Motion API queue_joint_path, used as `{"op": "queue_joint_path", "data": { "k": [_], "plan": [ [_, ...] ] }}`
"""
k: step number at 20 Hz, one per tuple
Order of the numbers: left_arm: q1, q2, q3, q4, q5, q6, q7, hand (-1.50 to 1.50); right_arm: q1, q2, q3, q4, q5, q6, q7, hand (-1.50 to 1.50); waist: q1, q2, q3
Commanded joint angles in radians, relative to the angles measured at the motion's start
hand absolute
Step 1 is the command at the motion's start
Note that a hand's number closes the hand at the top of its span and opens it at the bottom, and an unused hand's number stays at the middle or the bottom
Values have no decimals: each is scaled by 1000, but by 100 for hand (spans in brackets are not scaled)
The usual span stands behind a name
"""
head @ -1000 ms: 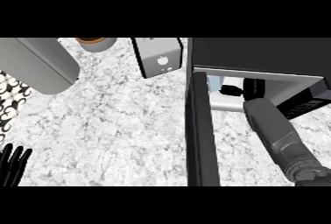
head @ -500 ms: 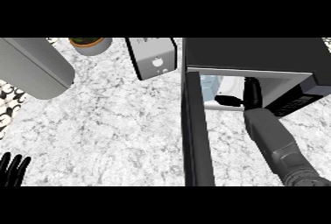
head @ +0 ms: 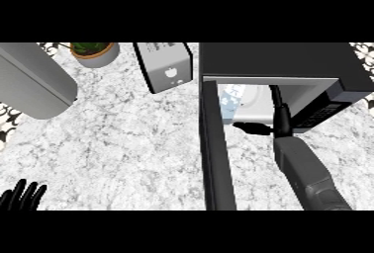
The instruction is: Pick up the milk, place it into the microwave and close the microwave
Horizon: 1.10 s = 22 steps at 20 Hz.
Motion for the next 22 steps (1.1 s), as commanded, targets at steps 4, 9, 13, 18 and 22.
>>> {"op": "queue_joint_path", "data": {
  "k": [4,9,13,18,22],
  "plan": [
    [20,-16,-117,-7,-30,-55,2,-150,120,67,32,-73,-24,223,-50,-150,-28,-10,-2],
    [17,-15,-147,0,-55,-78,-23,-150,244,48,60,-208,-51,365,-57,-150,-43,-17,-4],
    [13,-17,-250,-18,-127,-73,-13,-150,390,97,105,-347,-55,363,-56,-150,-52,-19,-4],
    [-93,12,-249,-42,-146,-47,85,150,581,51,123,-588,-110,444,2,-150,-47,-12,-3],
    [-132,-17,-391,23,-267,40,62,150,769,47,152,-785,-159,522,17,-150,-53,-12,-4]
  ]
}}
